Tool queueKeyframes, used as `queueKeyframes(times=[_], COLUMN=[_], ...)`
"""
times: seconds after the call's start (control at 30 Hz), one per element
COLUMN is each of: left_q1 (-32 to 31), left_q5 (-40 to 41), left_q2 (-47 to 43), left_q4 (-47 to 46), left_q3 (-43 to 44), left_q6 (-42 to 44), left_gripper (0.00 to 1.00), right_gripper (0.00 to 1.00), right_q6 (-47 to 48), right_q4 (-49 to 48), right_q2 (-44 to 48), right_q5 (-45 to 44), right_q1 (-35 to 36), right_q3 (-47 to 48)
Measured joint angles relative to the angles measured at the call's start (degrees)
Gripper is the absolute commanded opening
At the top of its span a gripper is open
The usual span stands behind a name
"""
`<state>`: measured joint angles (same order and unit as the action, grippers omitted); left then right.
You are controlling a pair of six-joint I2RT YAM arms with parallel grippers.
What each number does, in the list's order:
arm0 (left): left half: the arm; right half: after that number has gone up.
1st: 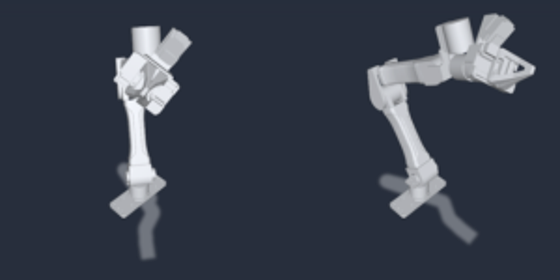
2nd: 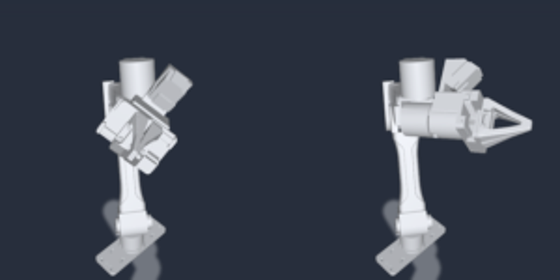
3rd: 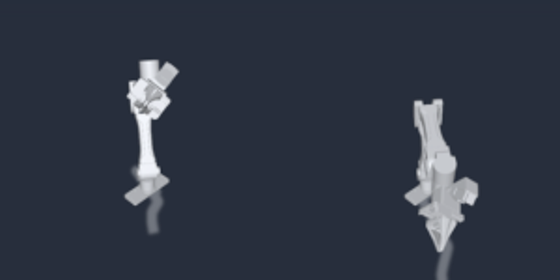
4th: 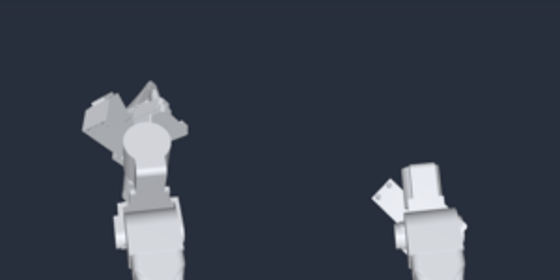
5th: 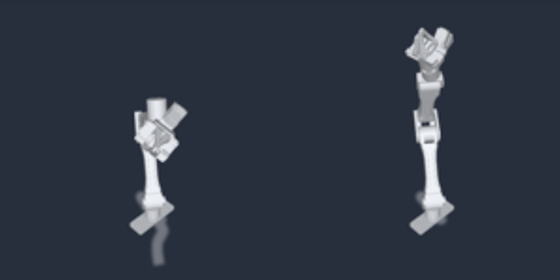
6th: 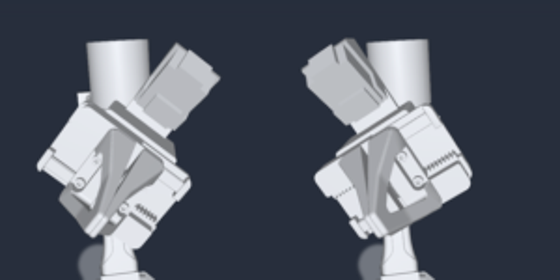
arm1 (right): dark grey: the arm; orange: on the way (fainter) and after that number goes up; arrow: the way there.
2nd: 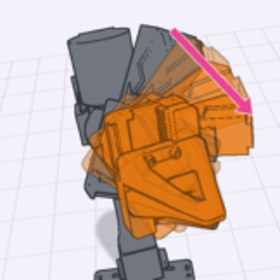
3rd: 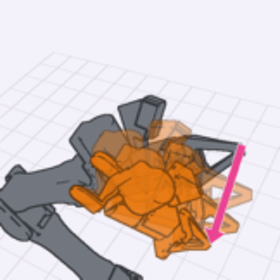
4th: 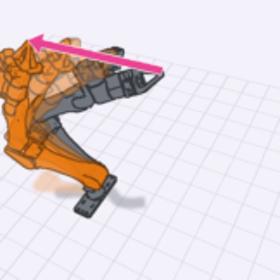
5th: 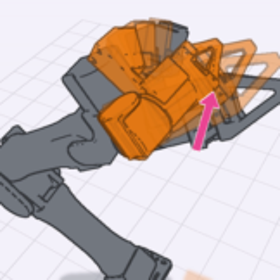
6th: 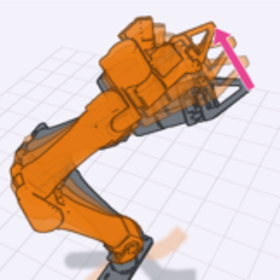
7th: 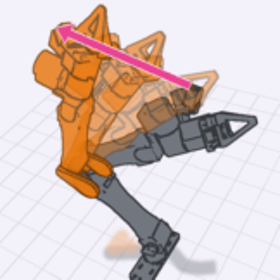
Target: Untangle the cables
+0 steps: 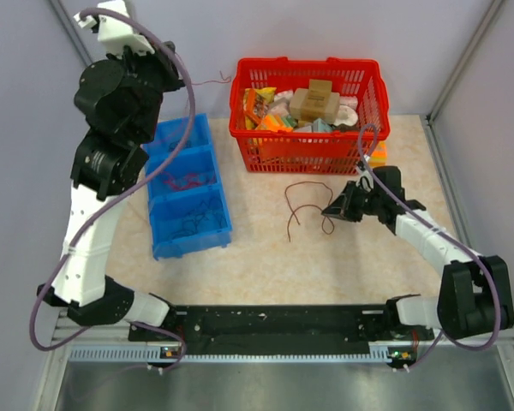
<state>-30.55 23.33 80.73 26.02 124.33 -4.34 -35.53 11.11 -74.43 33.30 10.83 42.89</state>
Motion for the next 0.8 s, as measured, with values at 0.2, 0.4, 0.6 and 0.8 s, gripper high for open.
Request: queueKeyframes(times=[0.2, 0.4, 0.6, 0.8], left_q1=[10.8, 17.1, 19.0, 20.0], left_q5=[-1.6, -1.8, -2.2, -2.7], left_q2=[2.4, 5.3, 5.5, 6.7], left_q4=[0.6, 0.4, -2.1, -2.5], left_q3=[-10.6, -14.8, -16.0, -16.2], left_q6=[-10.3, -15.4, -18.9, -20.4], left_gripper=[0.00, 0.00, 0.00, 0.00], right_gripper=[0.00, 0.00, 0.00, 0.00], right_q6=[3.3, 6.7, 9.4, 10.2], right_q4=[3.9, 7.9, 11.2, 12.7], right_q2=[4.2, 7.3, 10.1, 9.6], right_q5=[0.8, 1.0, 0.3, -0.3], right_q1=[0.0, 0.0, 0.0, 0.0], right_q3=[0.4, 2.7, 3.4, 3.9])
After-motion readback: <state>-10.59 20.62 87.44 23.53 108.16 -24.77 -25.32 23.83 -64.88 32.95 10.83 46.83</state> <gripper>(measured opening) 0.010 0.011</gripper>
